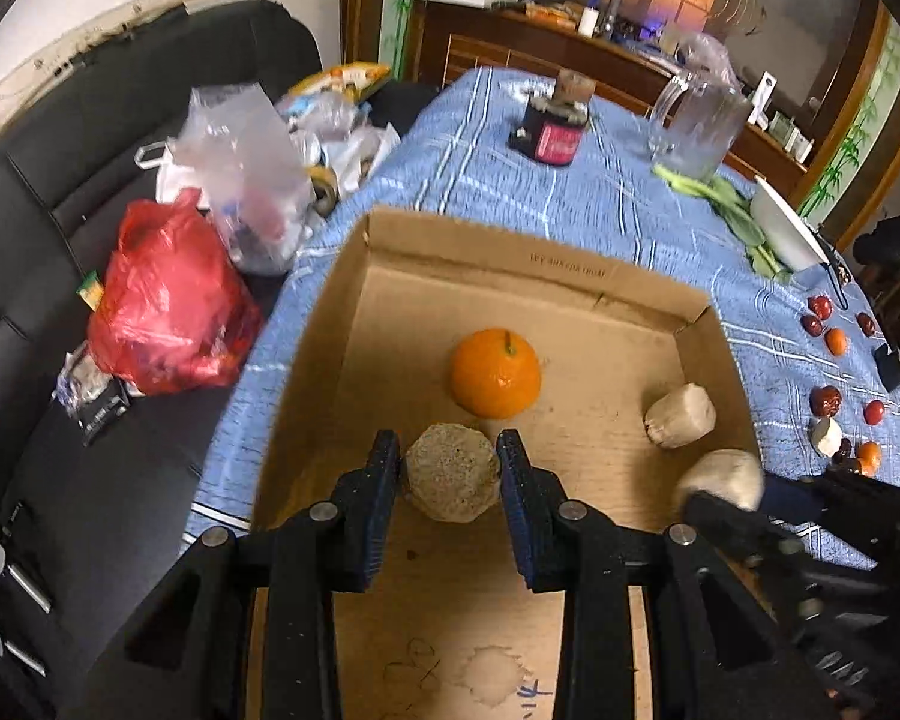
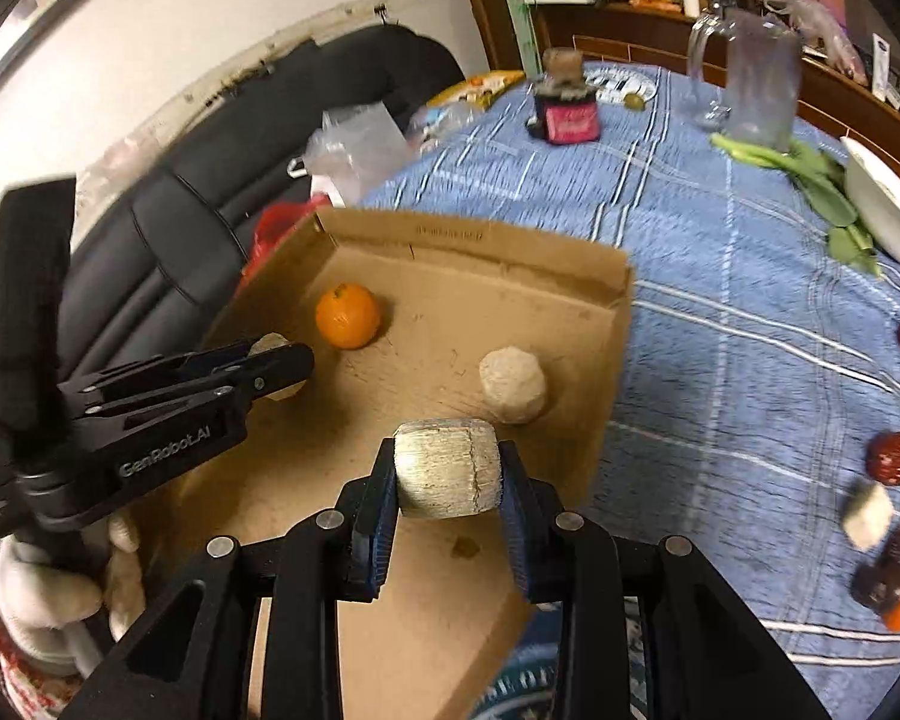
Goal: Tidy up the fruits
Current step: 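Carry the cake and cylinder into the box and open both tools, then move both open tools back over the fruit row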
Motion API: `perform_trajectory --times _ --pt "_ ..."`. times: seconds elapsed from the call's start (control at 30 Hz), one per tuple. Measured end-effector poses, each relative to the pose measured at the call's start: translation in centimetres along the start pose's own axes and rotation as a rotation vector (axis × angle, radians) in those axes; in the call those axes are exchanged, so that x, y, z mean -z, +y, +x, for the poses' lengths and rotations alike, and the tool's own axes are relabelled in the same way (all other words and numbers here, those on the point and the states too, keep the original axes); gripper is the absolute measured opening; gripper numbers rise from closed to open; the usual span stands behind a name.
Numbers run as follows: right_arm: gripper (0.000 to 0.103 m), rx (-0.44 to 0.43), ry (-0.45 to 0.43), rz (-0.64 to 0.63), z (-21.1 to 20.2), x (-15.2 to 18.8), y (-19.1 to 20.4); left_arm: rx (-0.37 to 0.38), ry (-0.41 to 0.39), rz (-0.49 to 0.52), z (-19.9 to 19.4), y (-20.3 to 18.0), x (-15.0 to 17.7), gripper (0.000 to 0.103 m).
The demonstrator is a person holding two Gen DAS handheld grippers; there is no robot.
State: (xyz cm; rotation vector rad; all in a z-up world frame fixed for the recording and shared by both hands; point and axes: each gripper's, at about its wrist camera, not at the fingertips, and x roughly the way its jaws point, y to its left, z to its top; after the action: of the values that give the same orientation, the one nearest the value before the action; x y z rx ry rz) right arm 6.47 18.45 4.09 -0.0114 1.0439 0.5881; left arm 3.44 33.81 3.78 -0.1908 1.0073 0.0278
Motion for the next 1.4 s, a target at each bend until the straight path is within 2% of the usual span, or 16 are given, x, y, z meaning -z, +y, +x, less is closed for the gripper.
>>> perform_trajectory --times 0.07,0.43,0.53,0.73,0.9,0.97,1.03,1.13,1.4 --pt "0.034 0.014 0.015 -0.003 1.1 0.1 0.0 -0.014 -0.002 0.011 0.3 -0.3 -0.1 0.033" --pt "0.037 0.053 -0.009 -0.057 1.6 0.6 0.8 0.018 -0.004 -0.029 0.1 0.0 -0.2 0.035" --pt "0.048 0.039 -0.02 -0.054 1.3 0.6 0.9 0.007 -0.033 -0.031 -1.0 0.0 0.0 0.049" --pt "0.048 0.034 -0.091 -0.075 -1.9 1.4 1.4 -0.03 -0.13 -0.03 -5.0 -0.1 0.9 0.051" --pt "0.048 0.035 -0.185 -0.069 -6.3 3.1 0.9 -0.107 -0.233 -0.01 -9.1 -1.8 2.5 0.063" --pt "0.05 0.048 -0.216 -0.054 -7.9 4.1 0.2 -0.147 -0.278 0.016 -10.7 -3.3 3.5 0.074" --pt "0.052 0.063 -0.238 -0.04 -9.0 5.0 -0.4 -0.165 -0.313 0.042 -12.0 -4.9 4.4 0.079" --pt "0.053 0.101 -0.265 -0.006 -11.1 7.0 -1.9 -0.134 -0.338 0.078 -13.4 -7.2 5.8 0.079" --pt "0.055 0.214 -0.308 0.158 -16.3 12.4 -8.7 0.065 -0.339 0.161 -14.2 -14.3 8.4 0.079"
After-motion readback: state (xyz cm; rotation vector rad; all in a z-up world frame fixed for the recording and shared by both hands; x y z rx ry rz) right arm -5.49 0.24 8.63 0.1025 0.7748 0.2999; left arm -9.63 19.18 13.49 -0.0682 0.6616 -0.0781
